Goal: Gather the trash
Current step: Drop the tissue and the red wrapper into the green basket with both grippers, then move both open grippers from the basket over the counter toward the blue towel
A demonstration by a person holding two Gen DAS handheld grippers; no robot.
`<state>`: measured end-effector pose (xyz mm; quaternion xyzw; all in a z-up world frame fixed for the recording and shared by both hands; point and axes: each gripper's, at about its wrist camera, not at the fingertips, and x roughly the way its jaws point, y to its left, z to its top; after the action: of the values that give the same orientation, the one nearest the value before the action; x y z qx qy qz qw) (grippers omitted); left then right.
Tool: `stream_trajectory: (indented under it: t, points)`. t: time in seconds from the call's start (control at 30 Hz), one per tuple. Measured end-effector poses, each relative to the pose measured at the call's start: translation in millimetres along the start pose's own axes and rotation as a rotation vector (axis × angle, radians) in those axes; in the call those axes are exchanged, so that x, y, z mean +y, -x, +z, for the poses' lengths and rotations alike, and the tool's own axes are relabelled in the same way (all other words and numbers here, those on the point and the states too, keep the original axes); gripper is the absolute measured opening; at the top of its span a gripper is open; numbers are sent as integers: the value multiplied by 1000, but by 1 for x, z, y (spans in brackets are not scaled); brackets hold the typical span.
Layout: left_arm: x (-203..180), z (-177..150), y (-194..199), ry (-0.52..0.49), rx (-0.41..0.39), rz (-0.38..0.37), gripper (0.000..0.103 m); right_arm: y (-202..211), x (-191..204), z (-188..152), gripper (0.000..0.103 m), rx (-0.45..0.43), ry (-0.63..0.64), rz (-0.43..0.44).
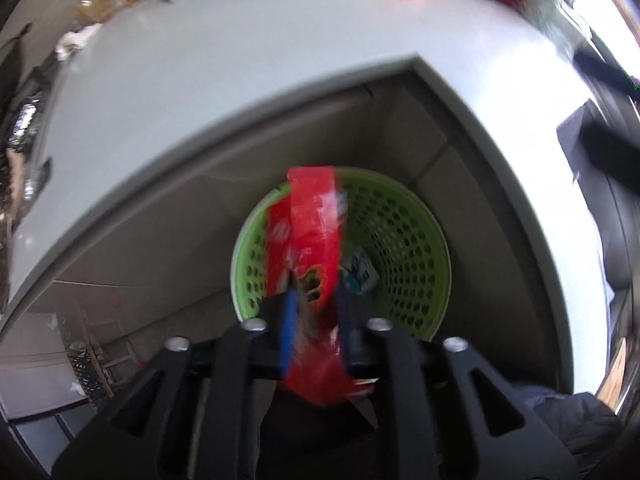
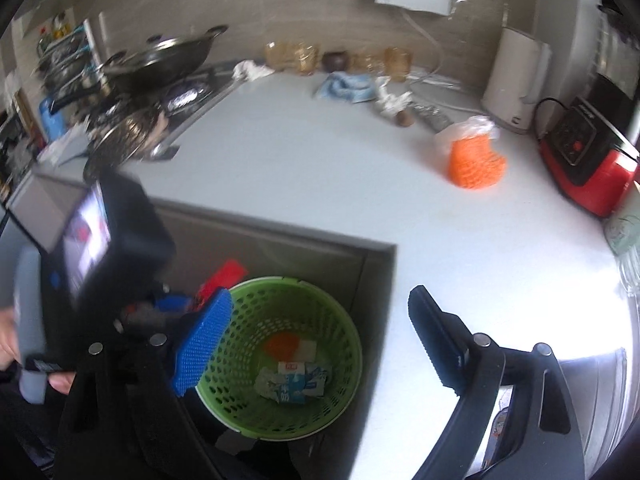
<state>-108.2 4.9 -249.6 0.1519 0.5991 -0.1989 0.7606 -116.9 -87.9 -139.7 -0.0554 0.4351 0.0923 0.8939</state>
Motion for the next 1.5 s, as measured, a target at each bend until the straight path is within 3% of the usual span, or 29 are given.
stream_trajectory:
  t: [0.03, 0.3, 0.97, 1.27, 1.5]
  points:
    - [-2, -1, -4, -8, 9, 0, 46, 1, -4, 1, 89, -4, -10, -6]
    - [-7, -1, -3, -59, -9, 21, 79, 2, -22, 4, 89, -11, -74, -34]
    - [26, 32, 34, -30, -121, 40, 85, -4, -25, 31, 89, -47, -104, -61]
    - [88, 100, 79, 96, -332, 54, 95, -11, -37, 70, 93, -118, -184, -114]
    - [136, 177, 75, 137, -398, 57, 95, -32, -47, 108, 95, -150, -240, -147]
